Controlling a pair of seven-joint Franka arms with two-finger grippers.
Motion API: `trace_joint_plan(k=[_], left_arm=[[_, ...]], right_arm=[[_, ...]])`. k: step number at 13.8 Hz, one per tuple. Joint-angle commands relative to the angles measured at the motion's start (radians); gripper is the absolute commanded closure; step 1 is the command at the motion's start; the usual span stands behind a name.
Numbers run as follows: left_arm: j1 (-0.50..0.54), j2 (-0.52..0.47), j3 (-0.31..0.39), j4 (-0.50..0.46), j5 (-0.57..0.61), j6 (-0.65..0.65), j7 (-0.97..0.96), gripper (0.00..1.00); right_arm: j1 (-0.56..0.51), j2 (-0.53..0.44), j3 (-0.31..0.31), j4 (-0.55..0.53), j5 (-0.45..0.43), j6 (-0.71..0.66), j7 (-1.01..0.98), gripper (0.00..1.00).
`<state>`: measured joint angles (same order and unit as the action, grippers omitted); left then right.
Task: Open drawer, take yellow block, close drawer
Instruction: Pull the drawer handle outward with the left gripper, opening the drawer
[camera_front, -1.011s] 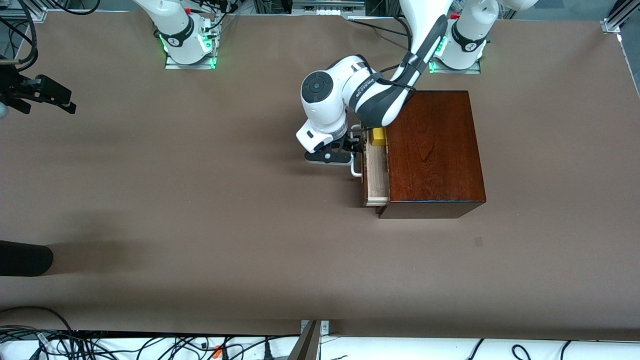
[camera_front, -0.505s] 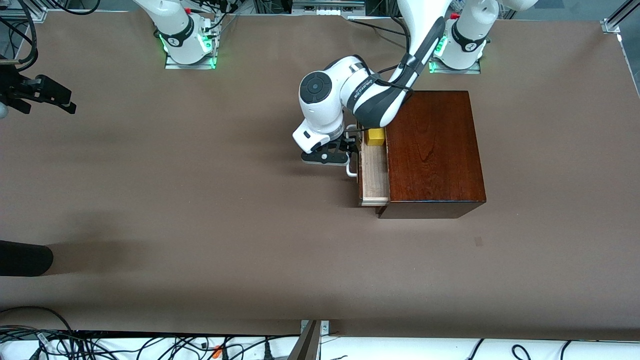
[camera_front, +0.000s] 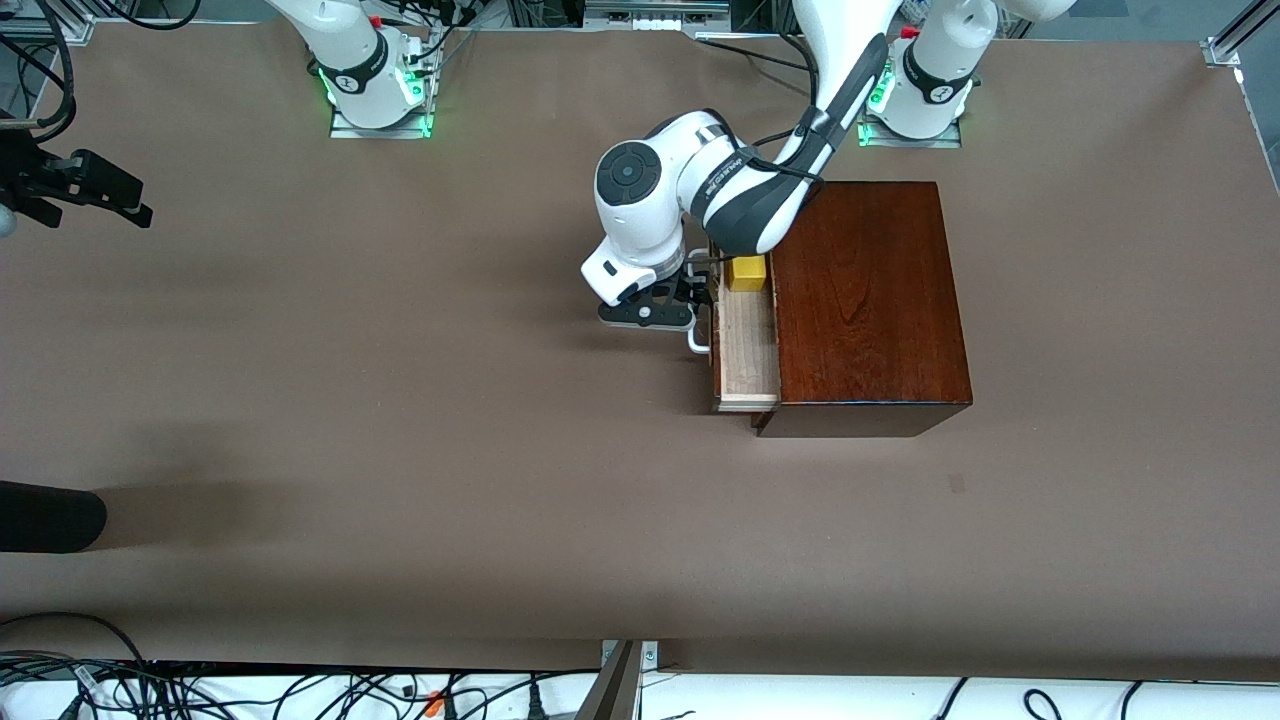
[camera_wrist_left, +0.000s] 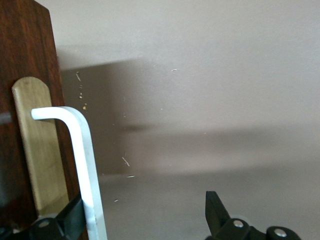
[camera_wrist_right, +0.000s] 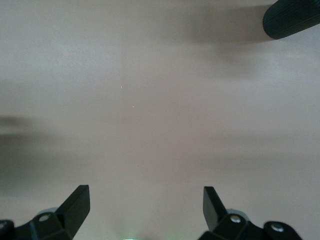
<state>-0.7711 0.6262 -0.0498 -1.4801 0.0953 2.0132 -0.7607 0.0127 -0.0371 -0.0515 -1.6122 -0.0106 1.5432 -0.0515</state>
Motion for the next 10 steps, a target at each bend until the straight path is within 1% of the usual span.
trace_joint_plan(k=[1,3,5,8,10], left_arm=[[-0.022,0.01,-0.008,0.104,-0.028,-0.103,-0.008,0.0],[-0.022,0.007,-0.008,0.147,-0.028,-0.174,0.0,0.0],[-0.02,-0.022,-0.008,0.152,-0.028,-0.218,0.003,0.0],[-0.002,-0.103,-0.005,0.158,-0.034,-0.322,0.004,0.0],[0.036,-0.167,-0.004,0.159,-0.035,-0.396,0.047,0.0]], right_arm=[[-0.016,-0.012,0.015,-0.002,-0.006,-0.008,-0.014,0.0],[-0.016,-0.012,0.015,-0.002,-0.006,-0.008,-0.014,0.0],[-0.016,-0.012,0.015,-0.002,-0.006,-0.008,-0.014,0.0],[-0.016,-0.012,0.015,-0.002,-0.006,-0.008,-0.014,0.0],[-0.016,-0.012,0.015,-0.002,-0.006,-0.008,-0.014,0.0]])
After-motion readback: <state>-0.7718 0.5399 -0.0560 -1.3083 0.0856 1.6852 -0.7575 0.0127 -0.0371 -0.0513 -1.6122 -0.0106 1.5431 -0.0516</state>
